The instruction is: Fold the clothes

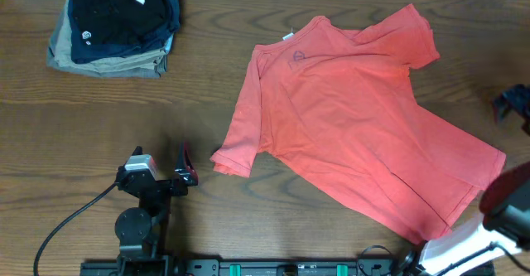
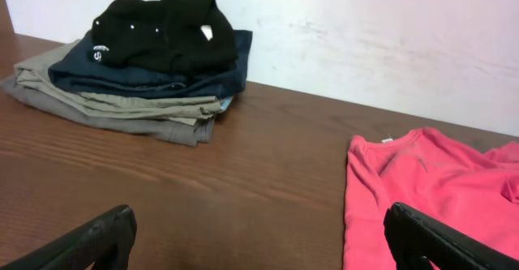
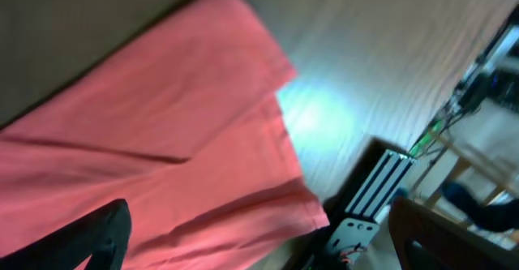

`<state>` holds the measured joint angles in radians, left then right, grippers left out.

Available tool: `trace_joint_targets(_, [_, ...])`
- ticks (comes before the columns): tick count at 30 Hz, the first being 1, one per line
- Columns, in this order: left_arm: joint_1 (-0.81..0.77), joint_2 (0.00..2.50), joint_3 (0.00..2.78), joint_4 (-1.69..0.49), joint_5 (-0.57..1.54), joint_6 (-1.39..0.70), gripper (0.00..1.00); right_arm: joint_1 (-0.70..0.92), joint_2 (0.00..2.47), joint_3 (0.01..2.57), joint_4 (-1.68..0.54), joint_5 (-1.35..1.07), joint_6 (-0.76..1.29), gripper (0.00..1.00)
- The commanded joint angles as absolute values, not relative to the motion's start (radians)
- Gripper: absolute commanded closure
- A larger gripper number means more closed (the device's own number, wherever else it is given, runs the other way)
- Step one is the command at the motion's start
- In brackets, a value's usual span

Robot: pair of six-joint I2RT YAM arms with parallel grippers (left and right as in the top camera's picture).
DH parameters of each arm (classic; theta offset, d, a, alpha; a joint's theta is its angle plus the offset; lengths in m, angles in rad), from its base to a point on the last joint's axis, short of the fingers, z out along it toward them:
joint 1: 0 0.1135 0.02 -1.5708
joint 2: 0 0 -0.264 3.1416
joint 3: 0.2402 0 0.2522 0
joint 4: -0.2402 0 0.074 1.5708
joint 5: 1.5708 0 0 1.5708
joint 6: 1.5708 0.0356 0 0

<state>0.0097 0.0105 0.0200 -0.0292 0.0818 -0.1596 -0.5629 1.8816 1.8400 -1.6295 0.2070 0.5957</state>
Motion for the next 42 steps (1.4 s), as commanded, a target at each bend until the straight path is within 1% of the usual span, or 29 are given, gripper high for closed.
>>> trace_joint_targets(1, [0.005,0.005,0.004,-0.064,0.093,-0.154,0.02,-0.624,1.731,1.687,-1.565,0.202,0.63,0.01])
trace_joint_targets(7, [0.005,0.005,0.004,-0.063,0.093,-0.154,0.02,-0.723,1.573,1.398,-1.335,0.15,0.632,0.01])
trace_joint_targets(13, [0.005,0.005,0.004,-0.063,0.093,-0.154,0.02,-0.82,1.586,1.201,-1.109,0.021,0.63,0.01])
trace_joint_targets(14, [0.005,0.005,0.004,-0.063,0.093,-0.154,0.02,-0.833,1.596,1.18,-1.081,0.001,0.631,0.03])
trace_joint_targets(15, [0.005,0.005,0.004,-0.064,0.093,-0.154,0.02,-0.847,1.609,1.161,-1.057,-0.015,0.631,0.08])
trace_joint_targets(16, [0.005,0.005,0.004,-0.063,0.093,-0.154,0.02,-0.857,1.622,1.149,-1.04,-0.027,0.631,0.2])
trace_joint_targets(17, [0.005,0.005,0.004,-0.063,0.093,-0.154,0.02,-0.866,1.636,1.139,-1.03,-0.03,0.631,0.27])
trace_joint_targets(18, [0.005,0.005,0.004,-0.063,0.093,-0.154,0.02,-0.872,1.648,1.132,-1.021,-0.029,0.631,0.3])
trace_joint_targets(22, [0.005,0.005,0.004,-0.063,0.093,-0.154,0.02,-0.884,1.704,1.125,-0.992,-0.009,0.632,0.29])
trace_joint_targets(26, [0.005,0.005,0.004,-0.064,0.093,-0.154,0.02,-0.884,1.748,1.124,-0.962,0.062,0.635,0.29])
trace_joint_targets(28, [0.005,0.005,0.004,-0.063,0.093,-0.154,0.02,-0.883,1.77,1.124,-0.958,0.112,0.657,0.31])
trace_joint_targets(30, [0.005,0.005,0.004,-0.063,0.093,-0.154,0.02,-0.883,1.793,1.123,-0.958,0.131,0.672,0.36])
trace_joint_targets(42, [0.005,0.005,0.004,-0.063,0.093,-0.154,0.02,-0.883,1.922,1.122,-0.893,0.131,0.676,0.4])
